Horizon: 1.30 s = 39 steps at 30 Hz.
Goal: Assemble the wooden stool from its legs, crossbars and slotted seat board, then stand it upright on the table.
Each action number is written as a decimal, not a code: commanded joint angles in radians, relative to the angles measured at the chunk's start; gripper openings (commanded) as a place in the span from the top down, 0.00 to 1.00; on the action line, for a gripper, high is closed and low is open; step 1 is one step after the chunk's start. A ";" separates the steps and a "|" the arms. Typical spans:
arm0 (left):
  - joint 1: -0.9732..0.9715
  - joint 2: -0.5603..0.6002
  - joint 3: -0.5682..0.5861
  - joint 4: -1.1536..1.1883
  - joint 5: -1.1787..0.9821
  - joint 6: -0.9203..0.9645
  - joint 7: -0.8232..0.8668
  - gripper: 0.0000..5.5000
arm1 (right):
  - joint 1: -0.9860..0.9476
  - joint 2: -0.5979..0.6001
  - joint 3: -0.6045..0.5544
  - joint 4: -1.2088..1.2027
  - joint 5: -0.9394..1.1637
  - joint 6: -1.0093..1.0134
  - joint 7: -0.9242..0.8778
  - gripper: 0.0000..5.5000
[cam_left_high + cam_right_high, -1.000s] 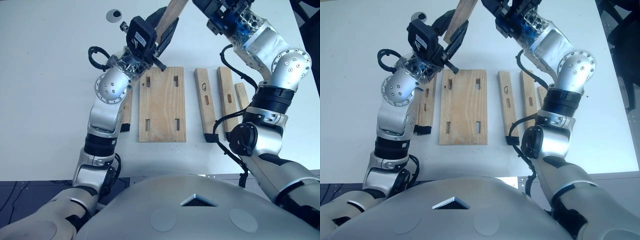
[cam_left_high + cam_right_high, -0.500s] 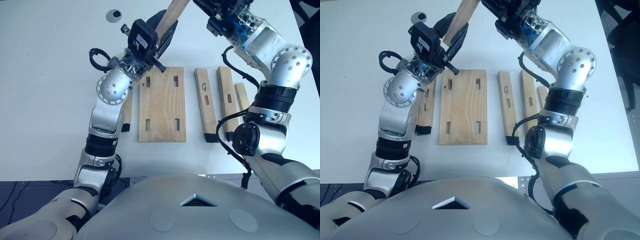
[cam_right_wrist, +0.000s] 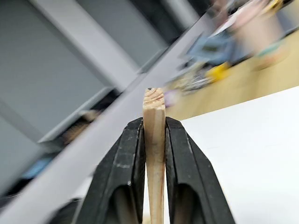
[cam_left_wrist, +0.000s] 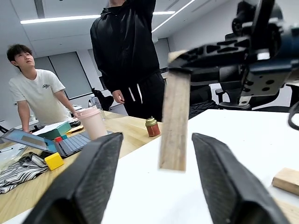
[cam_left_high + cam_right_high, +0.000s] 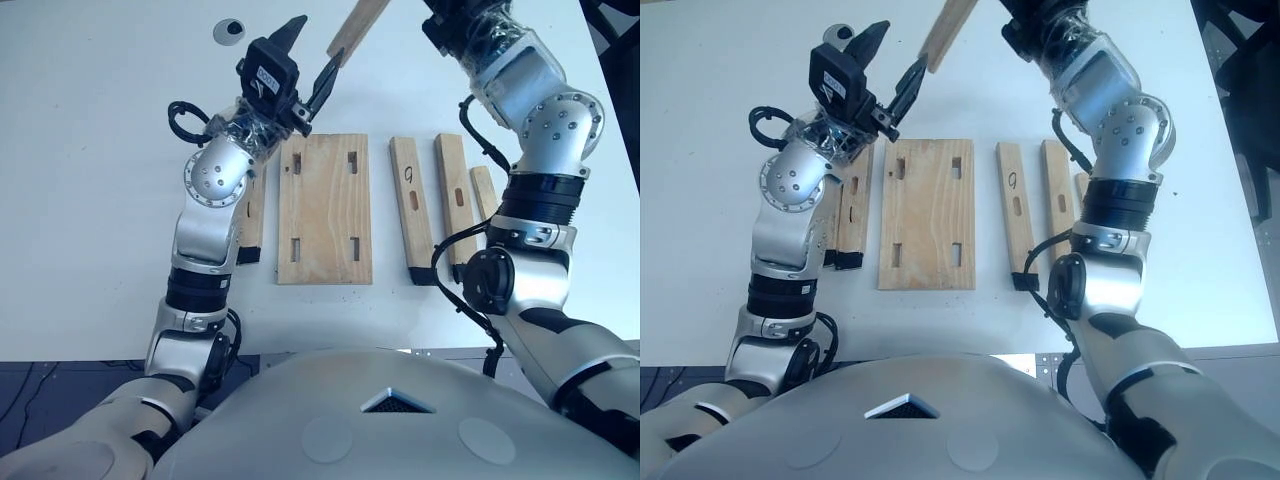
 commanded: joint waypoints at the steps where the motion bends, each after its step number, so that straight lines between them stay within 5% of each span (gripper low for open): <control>1: 0.019 0.011 0.098 -0.005 0.016 0.064 0.089 0.46 | 0.076 -0.027 -0.010 -0.041 -0.095 -0.100 -0.050 0.93; 7: 0.058 -0.017 0.234 0.038 0.043 0.102 0.269 0.46 | 0.240 -0.182 -0.108 -0.293 0.008 0.140 -0.052 0.93; 16: 0.133 -0.012 0.518 0.125 -0.067 0.061 0.390 0.69 | 0.310 -0.386 -0.218 -0.454 0.215 0.516 -0.037 0.93; 21: 0.157 -0.014 0.529 0.125 -0.065 0.051 0.405 0.71 | 0.456 -0.401 -0.249 -0.486 0.244 0.579 -0.040 0.93; 39: 0.206 -0.025 0.503 0.084 -0.066 0.062 0.416 0.71 | 0.468 -0.484 -0.217 -0.445 0.183 0.557 0.031 0.93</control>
